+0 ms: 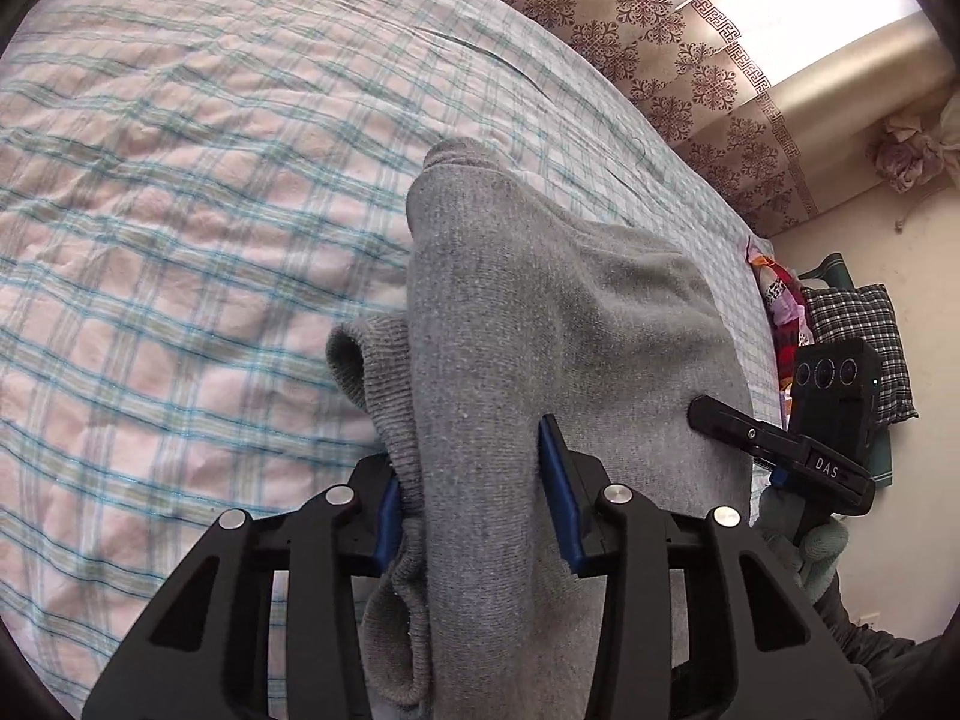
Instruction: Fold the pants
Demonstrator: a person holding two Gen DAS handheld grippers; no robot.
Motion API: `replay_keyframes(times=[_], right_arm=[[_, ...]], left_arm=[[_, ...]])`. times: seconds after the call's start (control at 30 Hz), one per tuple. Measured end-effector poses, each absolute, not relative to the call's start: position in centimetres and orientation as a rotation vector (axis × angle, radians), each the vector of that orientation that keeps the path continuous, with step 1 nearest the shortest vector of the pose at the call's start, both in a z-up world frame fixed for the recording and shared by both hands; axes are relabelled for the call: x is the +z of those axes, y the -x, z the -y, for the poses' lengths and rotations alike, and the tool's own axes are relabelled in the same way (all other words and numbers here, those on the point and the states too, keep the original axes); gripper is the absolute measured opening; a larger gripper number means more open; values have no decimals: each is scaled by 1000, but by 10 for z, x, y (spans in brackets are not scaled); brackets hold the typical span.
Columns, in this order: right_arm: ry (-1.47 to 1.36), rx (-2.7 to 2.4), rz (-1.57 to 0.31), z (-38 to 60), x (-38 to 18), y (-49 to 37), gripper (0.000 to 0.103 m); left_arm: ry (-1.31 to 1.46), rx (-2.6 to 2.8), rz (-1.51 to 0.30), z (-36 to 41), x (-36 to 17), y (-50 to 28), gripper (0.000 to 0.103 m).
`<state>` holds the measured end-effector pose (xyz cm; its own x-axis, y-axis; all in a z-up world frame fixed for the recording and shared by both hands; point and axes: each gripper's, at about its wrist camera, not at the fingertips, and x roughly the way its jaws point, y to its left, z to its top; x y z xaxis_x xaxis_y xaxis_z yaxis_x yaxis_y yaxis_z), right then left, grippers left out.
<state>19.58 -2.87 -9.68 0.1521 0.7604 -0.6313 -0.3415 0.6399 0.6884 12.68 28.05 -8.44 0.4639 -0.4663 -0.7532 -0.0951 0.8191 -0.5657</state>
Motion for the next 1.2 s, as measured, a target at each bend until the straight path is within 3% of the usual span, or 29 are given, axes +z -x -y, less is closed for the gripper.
replay_keyframes(times=[0.63, 0.9, 1.2], right_arm=[[-465, 586, -914, 187, -20, -305, 31], [-496, 466, -913, 244, -42, -361, 31], [-539, 342, -1017, 282, -106, -395, 34]], left_arm=[[497, -469, -1029, -126, -19, -300, 35], [443, -517, -1077, -54, -30, -374, 35], [327, -431, -1125, -11, -60, -421, 34]])
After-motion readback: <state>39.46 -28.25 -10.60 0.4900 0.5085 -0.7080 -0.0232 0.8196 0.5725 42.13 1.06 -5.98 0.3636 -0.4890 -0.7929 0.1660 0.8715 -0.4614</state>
